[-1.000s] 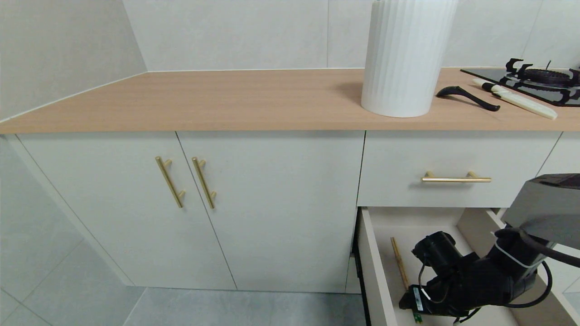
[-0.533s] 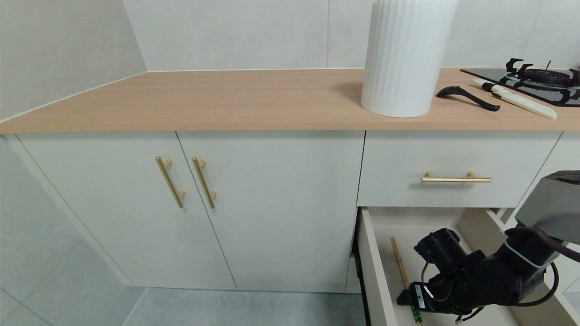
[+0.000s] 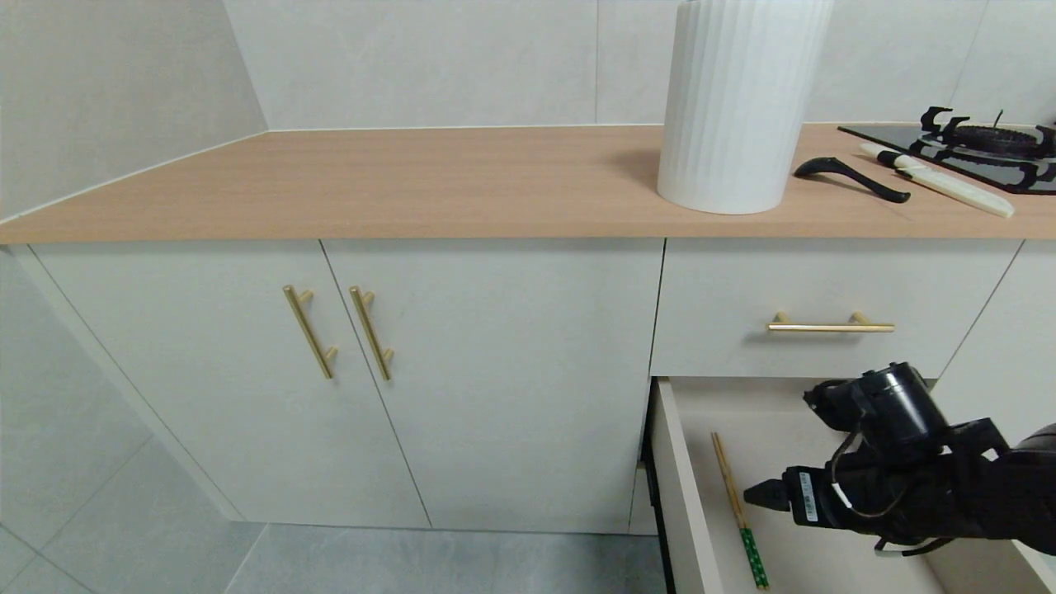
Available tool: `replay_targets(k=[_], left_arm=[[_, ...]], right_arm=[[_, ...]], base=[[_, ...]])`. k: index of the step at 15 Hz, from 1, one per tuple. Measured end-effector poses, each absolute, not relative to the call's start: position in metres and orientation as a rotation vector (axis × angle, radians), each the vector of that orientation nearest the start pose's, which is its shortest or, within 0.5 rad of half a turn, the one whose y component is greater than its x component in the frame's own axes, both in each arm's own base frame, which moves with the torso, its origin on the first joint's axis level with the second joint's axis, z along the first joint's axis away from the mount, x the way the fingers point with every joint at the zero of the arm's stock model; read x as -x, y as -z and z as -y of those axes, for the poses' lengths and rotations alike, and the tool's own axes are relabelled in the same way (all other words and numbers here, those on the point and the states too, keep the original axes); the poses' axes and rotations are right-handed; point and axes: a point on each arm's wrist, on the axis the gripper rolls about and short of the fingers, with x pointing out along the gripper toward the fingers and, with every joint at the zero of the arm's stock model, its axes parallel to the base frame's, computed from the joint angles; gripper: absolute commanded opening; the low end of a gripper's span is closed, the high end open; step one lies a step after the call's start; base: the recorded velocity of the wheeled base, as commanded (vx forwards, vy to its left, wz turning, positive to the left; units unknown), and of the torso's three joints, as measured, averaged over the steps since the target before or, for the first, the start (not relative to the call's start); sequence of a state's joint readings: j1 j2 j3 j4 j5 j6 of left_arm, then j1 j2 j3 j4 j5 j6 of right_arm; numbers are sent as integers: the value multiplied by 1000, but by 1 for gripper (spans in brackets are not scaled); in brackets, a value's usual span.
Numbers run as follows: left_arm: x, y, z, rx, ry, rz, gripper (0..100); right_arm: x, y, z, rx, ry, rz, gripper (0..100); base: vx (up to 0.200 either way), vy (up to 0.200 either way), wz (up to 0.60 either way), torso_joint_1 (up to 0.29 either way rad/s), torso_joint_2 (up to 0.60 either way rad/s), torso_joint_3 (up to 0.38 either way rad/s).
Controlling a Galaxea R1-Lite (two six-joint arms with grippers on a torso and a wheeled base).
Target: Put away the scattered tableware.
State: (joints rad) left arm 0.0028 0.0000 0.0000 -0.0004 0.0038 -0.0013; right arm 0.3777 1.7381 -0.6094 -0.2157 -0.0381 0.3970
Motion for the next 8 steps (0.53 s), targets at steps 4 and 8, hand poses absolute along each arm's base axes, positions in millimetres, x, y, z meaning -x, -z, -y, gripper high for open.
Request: replay_targets(k=[4, 8], left_arm=[[23, -76, 0, 1, -7, 1, 100], [23, -76, 0, 1, -7, 0, 100]], right_arm=[[-207, -136, -80, -131, -194, -808, 100], [-183, -177, -61, -111, -206, -619, 100]], base=[[0, 0, 0, 0, 0, 0], [0, 0, 0, 0, 0, 0]])
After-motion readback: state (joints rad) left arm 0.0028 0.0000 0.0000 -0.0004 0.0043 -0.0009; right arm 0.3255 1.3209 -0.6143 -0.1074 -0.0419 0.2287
